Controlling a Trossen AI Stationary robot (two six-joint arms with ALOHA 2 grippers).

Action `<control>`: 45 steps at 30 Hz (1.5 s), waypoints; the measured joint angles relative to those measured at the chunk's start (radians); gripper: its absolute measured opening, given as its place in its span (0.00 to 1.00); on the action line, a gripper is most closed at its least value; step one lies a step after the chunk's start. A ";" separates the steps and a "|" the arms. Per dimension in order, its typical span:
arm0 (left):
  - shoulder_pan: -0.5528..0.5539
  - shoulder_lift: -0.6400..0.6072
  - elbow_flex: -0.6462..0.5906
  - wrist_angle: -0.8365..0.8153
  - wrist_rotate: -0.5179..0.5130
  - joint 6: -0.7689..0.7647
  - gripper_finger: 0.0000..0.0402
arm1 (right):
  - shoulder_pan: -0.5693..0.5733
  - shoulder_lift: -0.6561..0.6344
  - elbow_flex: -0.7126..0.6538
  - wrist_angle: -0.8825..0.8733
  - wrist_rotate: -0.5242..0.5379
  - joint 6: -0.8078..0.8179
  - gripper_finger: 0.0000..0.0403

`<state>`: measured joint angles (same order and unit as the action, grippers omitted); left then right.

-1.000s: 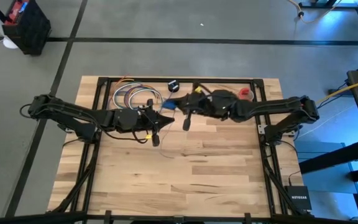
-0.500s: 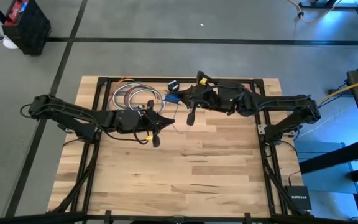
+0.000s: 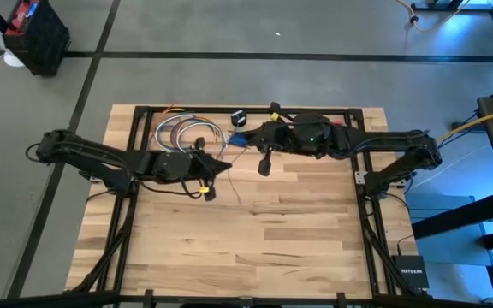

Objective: Coil cords
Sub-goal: Coil the blue wire onto the spool

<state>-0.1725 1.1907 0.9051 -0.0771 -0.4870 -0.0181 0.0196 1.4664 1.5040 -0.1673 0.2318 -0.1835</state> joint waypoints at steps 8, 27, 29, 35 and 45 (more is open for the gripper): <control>-0.011 -0.166 -0.001 -0.145 -0.068 -0.032 0.00 | 0.036 -0.005 0.004 -0.149 0.102 -0.004 0.01; -0.010 -0.220 0.000 -0.060 -0.068 -0.035 0.00 | 0.065 0.190 0.003 -0.274 0.282 -0.053 0.01; -0.010 -0.218 0.000 -0.053 -0.067 -0.035 0.00 | 0.065 0.214 0.003 -0.261 0.301 -0.055 0.01; -0.010 -0.193 0.000 -0.034 -0.056 -0.065 0.00 | 0.065 0.259 0.003 -0.216 0.368 -0.063 0.01; -0.011 -0.059 0.002 0.148 0.017 -0.056 0.00 | 0.066 0.268 0.000 -0.134 0.385 -0.053 0.01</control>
<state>-0.1833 1.1314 0.9073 0.0705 -0.4702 -0.0742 0.0856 1.7344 1.5036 -0.3014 0.6171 -0.2363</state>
